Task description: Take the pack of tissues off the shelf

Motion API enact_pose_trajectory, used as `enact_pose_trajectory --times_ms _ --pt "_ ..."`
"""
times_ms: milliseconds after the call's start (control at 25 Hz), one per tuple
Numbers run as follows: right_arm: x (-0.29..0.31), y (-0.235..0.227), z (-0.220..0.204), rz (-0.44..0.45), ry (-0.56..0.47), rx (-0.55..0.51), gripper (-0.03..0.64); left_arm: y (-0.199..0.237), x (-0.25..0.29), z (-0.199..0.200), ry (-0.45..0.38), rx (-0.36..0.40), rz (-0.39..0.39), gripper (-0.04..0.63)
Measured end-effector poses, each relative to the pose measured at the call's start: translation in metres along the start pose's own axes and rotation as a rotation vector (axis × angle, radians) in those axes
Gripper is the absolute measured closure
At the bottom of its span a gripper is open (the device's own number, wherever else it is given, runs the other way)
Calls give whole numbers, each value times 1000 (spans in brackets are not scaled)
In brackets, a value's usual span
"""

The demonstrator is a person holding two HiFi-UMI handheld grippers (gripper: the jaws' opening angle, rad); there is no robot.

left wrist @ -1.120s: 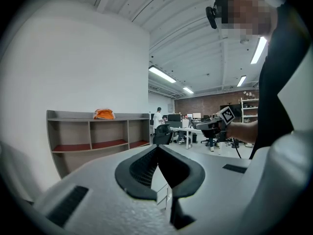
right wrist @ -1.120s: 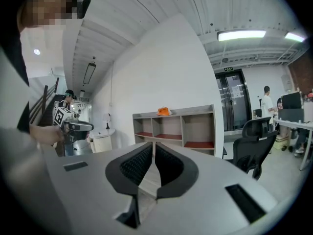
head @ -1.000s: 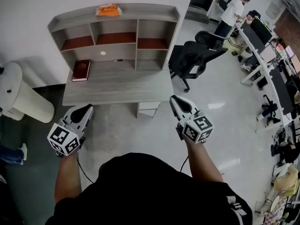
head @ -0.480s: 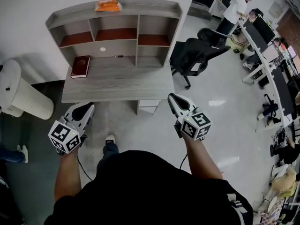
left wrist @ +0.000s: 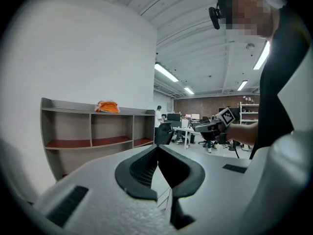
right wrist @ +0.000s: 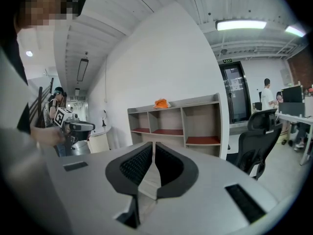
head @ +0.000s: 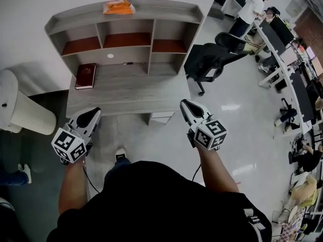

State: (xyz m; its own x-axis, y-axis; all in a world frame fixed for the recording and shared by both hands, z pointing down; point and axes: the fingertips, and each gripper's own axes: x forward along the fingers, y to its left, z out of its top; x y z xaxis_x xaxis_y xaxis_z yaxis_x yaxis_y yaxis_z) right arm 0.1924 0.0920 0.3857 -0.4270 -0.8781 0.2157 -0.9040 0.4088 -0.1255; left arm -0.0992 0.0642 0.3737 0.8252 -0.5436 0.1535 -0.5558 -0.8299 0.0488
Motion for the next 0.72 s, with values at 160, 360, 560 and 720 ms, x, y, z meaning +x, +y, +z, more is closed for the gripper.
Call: enact_pose_trajectory --times_ms 160,360,560,720 --pt "24 1 3 -27 6 0 591 16 5 -1 -24 -7 -62 577" --pt "48 8 1 -46 19 8 591 44 10 -13 -4 -16 -75 577" --pt "76 11 2 -64 35 11 591 83 9 -15 -6 -36 -68 577" --pt "100 17 2 -65 47 15 591 108 8 -20 0 -55 -68 577"
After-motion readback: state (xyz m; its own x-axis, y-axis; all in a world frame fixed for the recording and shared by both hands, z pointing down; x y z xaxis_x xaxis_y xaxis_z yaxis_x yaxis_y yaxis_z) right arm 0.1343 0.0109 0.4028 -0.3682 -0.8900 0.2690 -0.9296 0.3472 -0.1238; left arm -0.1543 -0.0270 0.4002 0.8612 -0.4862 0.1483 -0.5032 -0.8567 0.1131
